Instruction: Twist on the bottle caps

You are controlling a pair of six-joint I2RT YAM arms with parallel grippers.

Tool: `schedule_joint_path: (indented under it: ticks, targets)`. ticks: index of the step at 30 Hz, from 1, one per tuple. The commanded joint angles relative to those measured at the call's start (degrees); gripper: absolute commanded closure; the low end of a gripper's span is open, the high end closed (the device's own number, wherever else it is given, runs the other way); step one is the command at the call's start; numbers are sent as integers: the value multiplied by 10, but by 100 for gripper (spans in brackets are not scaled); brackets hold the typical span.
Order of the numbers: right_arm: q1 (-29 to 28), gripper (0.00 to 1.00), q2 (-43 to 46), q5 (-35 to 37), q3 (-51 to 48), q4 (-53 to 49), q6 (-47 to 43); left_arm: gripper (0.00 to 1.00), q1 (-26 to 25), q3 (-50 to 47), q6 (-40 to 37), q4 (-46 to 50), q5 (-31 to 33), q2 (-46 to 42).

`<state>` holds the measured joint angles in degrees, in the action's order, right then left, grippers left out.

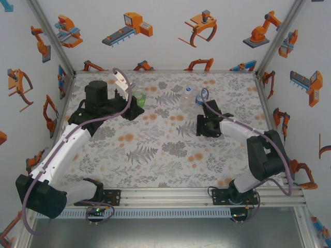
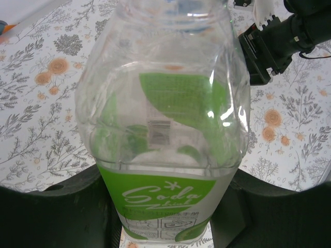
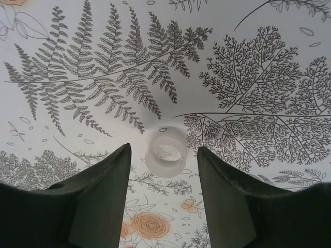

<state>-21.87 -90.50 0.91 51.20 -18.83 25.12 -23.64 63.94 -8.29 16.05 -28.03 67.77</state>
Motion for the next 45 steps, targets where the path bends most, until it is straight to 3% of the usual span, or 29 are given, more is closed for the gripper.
schedule_joint_path:
  ticks: [1,45]
  targets:
    - [3,51,-11,-3,15,-15,11,97,0,4,-9,5,1,-6]
    - [-28,64,3,8,18,-55,30,96,0,9,-4,13,11,-3]
